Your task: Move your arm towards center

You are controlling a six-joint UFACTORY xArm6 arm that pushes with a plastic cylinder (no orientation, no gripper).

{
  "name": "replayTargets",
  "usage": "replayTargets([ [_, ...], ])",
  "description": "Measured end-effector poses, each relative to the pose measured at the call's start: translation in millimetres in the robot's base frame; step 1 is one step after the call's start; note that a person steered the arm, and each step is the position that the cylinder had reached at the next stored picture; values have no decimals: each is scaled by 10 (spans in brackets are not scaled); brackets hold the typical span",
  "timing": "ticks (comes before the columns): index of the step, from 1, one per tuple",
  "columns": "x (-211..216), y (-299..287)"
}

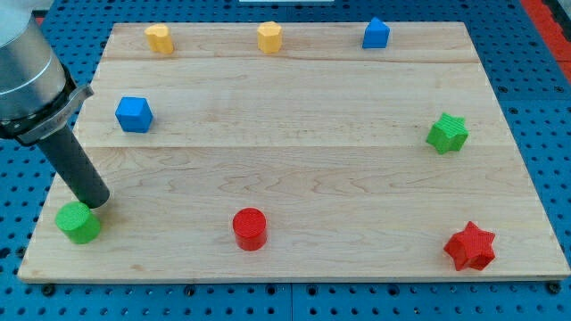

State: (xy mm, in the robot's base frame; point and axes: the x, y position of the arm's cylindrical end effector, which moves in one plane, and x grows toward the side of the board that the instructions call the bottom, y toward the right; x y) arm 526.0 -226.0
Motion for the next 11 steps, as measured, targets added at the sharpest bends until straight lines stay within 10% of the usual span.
replayTargets([
  [5, -301, 143],
  [8, -1457, 2561],
  [11, -1137, 1922],
])
